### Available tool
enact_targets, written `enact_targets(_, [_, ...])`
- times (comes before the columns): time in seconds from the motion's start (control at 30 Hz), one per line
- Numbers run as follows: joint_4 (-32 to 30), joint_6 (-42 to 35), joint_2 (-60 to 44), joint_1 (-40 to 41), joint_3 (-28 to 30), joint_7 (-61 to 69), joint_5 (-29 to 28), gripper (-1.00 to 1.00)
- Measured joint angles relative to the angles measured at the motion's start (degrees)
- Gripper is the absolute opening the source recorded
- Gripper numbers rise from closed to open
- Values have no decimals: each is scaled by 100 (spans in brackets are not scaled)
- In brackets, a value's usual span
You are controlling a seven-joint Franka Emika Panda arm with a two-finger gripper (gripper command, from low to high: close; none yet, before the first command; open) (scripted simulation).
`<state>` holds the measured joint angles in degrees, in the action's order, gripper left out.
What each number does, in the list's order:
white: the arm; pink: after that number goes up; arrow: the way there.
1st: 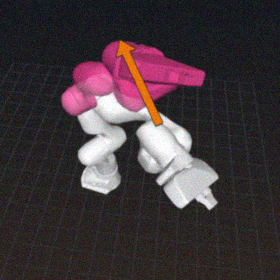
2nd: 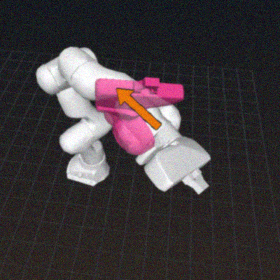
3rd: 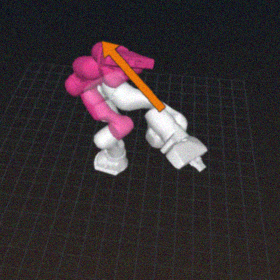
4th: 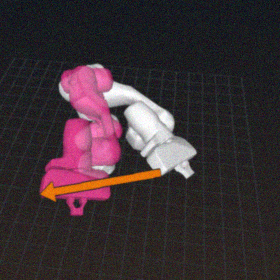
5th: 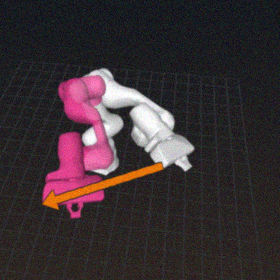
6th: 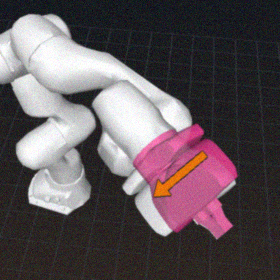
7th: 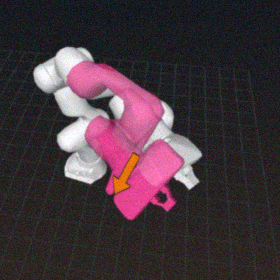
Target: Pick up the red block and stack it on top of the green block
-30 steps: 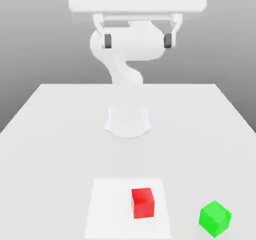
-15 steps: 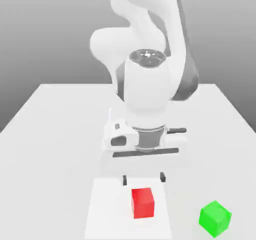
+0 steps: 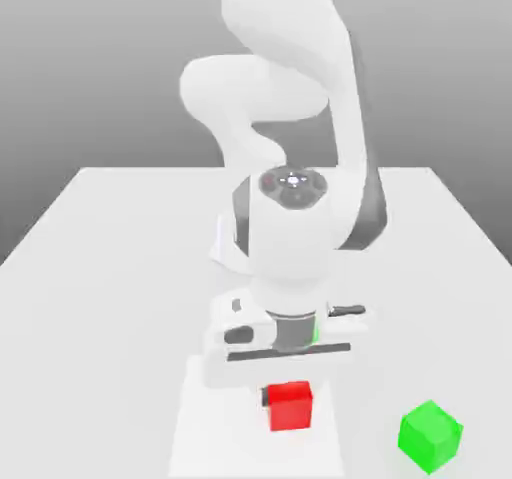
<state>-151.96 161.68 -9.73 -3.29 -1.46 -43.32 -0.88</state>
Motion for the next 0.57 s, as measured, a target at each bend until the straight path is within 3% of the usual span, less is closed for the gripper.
enact_targets(0.07, [-12,-343,354,-17,-46,42,28,-100])
enact_targets(0.3, [1269,-1310,17,-853,-904,485,-241,-100])
enact_targets(0.43, [1455,-784,-711,-1047,-857,325,-565,-100])
enact_targets(0.47, [1468,-657,-852,-1080,-821,283,-627,100])
enact_targets(0.57, [1468,-657,-852,-1080,-821,283,-627,100])
